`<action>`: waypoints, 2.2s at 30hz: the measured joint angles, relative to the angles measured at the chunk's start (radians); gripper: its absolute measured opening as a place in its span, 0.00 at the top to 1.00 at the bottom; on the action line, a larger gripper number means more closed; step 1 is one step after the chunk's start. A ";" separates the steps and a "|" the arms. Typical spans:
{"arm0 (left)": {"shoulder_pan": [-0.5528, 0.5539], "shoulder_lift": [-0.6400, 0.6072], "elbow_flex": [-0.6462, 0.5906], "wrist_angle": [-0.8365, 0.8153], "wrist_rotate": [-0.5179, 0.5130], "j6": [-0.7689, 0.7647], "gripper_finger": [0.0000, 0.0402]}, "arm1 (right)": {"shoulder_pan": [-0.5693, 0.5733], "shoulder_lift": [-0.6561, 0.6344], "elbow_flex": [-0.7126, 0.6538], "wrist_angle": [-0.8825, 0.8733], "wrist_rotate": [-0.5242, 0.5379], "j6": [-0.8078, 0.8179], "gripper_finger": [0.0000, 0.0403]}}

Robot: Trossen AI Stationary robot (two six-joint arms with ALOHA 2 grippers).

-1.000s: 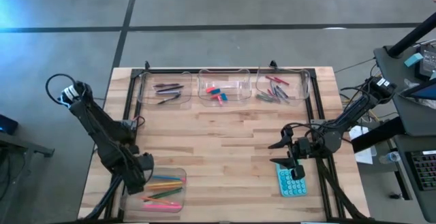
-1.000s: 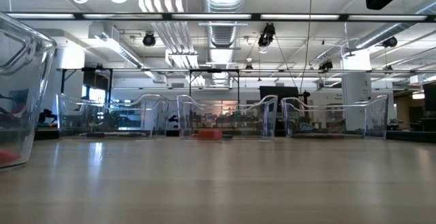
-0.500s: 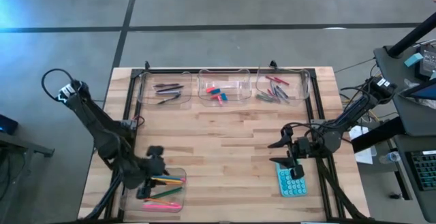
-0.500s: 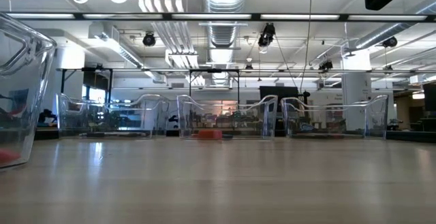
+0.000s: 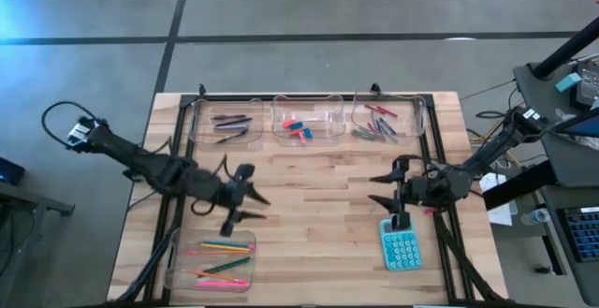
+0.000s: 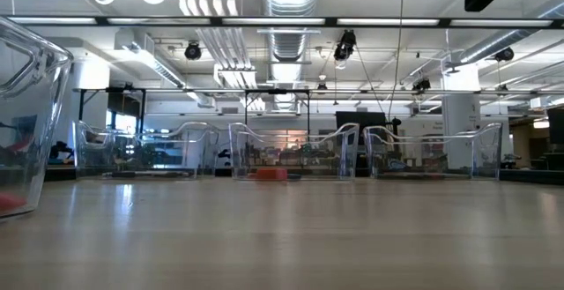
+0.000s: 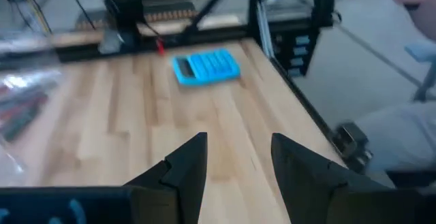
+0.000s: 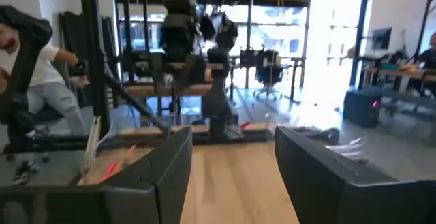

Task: Sort crayons/erasers/pens/pencils in bins
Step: Return to Home Position

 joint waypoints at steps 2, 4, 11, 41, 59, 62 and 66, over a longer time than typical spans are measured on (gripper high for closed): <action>0.054 -0.016 -0.011 0.044 0.039 0.036 0.63 | -0.001 -0.049 0.000 -0.013 0.000 -0.040 0.51; 0.096 -0.035 -0.030 0.097 0.087 0.067 0.63 | -0.001 -0.110 0.000 -0.045 0.002 -0.071 0.51; 0.196 -0.131 -0.143 0.235 0.119 0.093 0.63 | -0.019 -0.362 0.000 -0.337 0.045 -0.047 0.51; 0.264 -0.433 -0.666 0.748 0.117 0.012 0.63 | -0.027 -0.781 -0.128 -0.725 0.042 0.036 0.51; 0.268 -0.355 -0.839 1.042 0.174 -0.012 0.63 | -0.058 -0.793 -0.293 -0.581 0.024 0.072 0.51; 0.268 -0.343 -0.839 1.039 0.183 -0.015 0.63 | -0.077 -0.794 -0.293 -0.585 -0.019 0.080 0.51; 0.268 -0.315 -0.839 1.044 0.194 -0.015 0.63 | -0.104 -0.792 -0.293 -0.595 -0.038 0.084 0.51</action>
